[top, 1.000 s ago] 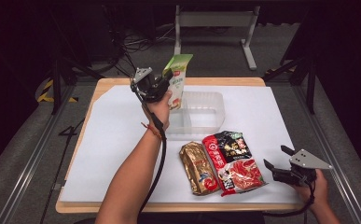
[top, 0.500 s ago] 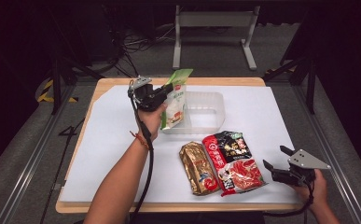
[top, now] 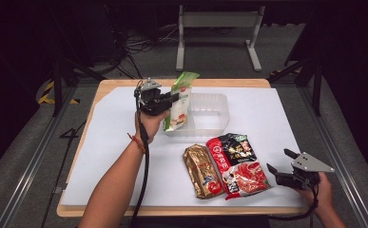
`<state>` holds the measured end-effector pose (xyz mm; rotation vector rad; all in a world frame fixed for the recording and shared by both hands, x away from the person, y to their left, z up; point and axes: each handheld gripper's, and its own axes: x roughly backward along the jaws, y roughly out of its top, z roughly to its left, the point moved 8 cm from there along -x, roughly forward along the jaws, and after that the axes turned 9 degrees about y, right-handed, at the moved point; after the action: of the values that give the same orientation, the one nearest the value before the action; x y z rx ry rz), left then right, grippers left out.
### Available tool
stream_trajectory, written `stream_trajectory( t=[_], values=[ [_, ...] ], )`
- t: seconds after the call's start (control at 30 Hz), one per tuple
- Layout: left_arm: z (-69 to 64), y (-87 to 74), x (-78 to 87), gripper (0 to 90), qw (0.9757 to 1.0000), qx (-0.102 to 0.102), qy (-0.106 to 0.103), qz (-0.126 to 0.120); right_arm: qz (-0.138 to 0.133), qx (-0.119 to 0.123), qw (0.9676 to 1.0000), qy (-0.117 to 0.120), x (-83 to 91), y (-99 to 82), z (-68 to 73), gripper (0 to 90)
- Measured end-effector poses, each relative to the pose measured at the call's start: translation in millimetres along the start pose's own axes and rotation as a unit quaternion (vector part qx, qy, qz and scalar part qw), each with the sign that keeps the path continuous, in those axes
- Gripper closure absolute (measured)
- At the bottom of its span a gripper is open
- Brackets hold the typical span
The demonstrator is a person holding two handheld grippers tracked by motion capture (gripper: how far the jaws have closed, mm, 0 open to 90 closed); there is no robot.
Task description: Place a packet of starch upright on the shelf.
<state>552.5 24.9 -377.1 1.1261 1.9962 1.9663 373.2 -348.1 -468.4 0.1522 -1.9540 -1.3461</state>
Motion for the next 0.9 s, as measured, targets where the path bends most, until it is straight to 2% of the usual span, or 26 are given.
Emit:
stream_trajectory(
  t=[0.03, 0.1, 0.13, 0.2, 0.27, 0.3, 0.33, 0.37, 0.5, 0.57, 0.6, 0.67, 0.73, 0.8, 0.87, 0.9],
  values=[
    [0.2, -0.2, -1.9, 66.1, 0.9999, -0.006, 0.005, 0.007, 0.0, 0.0, 1.0, 0.0, 0.0, 0.0, 0.0, 18.8],
    [-1.8, -1.3, -7.8, 63.3, 0.9994, -0.023, 0.001, 0.024, 0.001, 0.001, 1.0, 0.001, -0.4, -0.1, 0.7, 18.8],
    [-1.7, -1.7, -9.8, 59.6, 0.9989, -0.033, 0.005, 0.032, 0.001, 0.001, 1.0, 0.002, -0.5, -0.2, 1.0, 18.7],
    [-1.3, -1.9, -16.2, 46.7, 0.9975, -0.049, 0.018, 0.048, 0.002, 0.001, 1.0, 0.002, -0.6, -0.4, 1.0, 18.7],
    [-2.3, -2.2, -21.7, 44.4, 0.997, -0.047, 0.01, 0.06, 0.002, 0.0, 1.0, 0.001, -0.4, -0.8, 0.7, 18.7],
    [-2.4, -3.3, -25.2, 42.0, 0.996, -0.05, 0.007, 0.074, 0.002, -0.001, 1.0, 0.001, -0.3, -1.0, 0.3, 18.7],
    [-2.0, -4.2, -28.3, 39.3, 0.9951, -0.051, 0.014, 0.084, 0.003, -0.001, 1.0, 0.0, -0.2, -1.1, 0.1, 18.6],
    [-1.0, -3.7, -30.4, 37.7, 0.9949, -0.056, 0.018, 0.082, 0.002, -0.001, 1.0, 0.0, 0.0, -1.2, -0.1, 18.7],
    [-1.0, -8.3, -36.0, 47.1, 0.9942, -0.047, 0.01, 0.096, 0.001, -0.002, 1.0, 0.0, 0.8, -1.3, -0.2, 18.6],
    [0.4, -11.3, -38.2, 55.1, 0.9934, -0.053, 0.02, 0.1, 0.002, -0.001, 1.0, 0.0, 0.6, -1.7, -0.6, 18.6],
    [0.3, -12.2, -38.5, 61.5, 0.9934, -0.053, 0.017, 0.101, 0.003, -0.001, 1.0, 0.0, 0.6, -1.7, -0.5, 18.7],
    [1.7, -13.0, -38.5, 71.0, 0.9925, -0.064, 0.033, 0.099, 0.004, 0.001, 1.0, 0.0, 0.8, -1.6, 0.1, 18.7],
    [2.0, -13.3, -38.4, 76.9, 0.9928, -0.062, 0.037, 0.096, 0.004, 0.002, 1.0, 0.0, 0.8, -1.6, 0.2, 18.8],
    [0.8, -13.1, -37.1, 79.5, 0.9937, -0.067, 0.049, 0.075, 0.005, 0.002, 1.0, -0.001, 0.7, -1.7, -0.1, 18.8],
    [1.7, -10.6, -33.6, 81.8, 0.9965, -0.048, 0.054, 0.042, 0.005, 0.002, 1.0, -0.002, 0.8, -1.7, -0.3, 18.9],
    [2.8, -9.4, -31.9, 81.9, 0.9969, -0.039, 0.062, 0.028, 0.004, 0.003, 1.0, -0.001, 0.9, -1.5, -0.1, 18.9]
  ],
)
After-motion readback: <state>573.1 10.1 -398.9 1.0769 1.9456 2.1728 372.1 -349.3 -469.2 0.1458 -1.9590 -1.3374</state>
